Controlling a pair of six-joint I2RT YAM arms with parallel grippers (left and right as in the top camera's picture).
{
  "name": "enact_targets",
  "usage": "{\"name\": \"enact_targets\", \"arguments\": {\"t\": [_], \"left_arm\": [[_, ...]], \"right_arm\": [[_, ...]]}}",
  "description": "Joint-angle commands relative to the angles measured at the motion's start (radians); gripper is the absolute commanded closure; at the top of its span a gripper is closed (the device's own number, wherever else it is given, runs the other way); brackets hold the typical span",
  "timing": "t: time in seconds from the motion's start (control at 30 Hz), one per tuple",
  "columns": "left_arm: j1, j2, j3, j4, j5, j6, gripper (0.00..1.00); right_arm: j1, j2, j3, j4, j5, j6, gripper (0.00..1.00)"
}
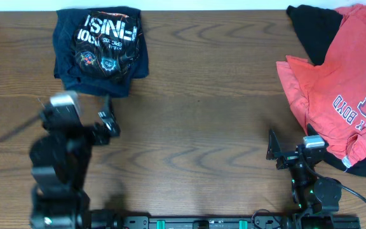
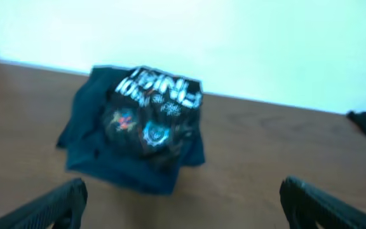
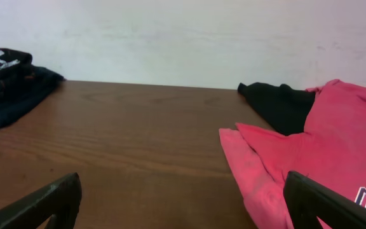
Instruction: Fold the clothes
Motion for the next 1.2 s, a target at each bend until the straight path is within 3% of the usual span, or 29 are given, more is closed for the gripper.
{"name": "enact_targets", "arguments": {"t": [0.0,0.23,0.47,1.17], "left_arm": [[-0.008,-0.145,-0.205,0.121,0.087,0.056,0.02],[-0.042,-0.374,-0.504,0.300,0.117,0.056,0.02],[-0.065,-0.515,-0.650,0.372,0.117,0.056,0.02],[-0.066,-0.572,-0.734,0.305,0.121,0.056,0.02]], "right_arm": [[-0.002,-0.006,-0.003,-0.001,0.006,0.014,0.01],[-0.002,-0.006,-0.003,-0.001,0.006,0.014,0.01],[-0.002,-0.006,-0.003,-0.001,0.006,0.014,0.01],[-0.002,-0.005,-0.003,-0.001,0.006,0.014,0.01]]}}
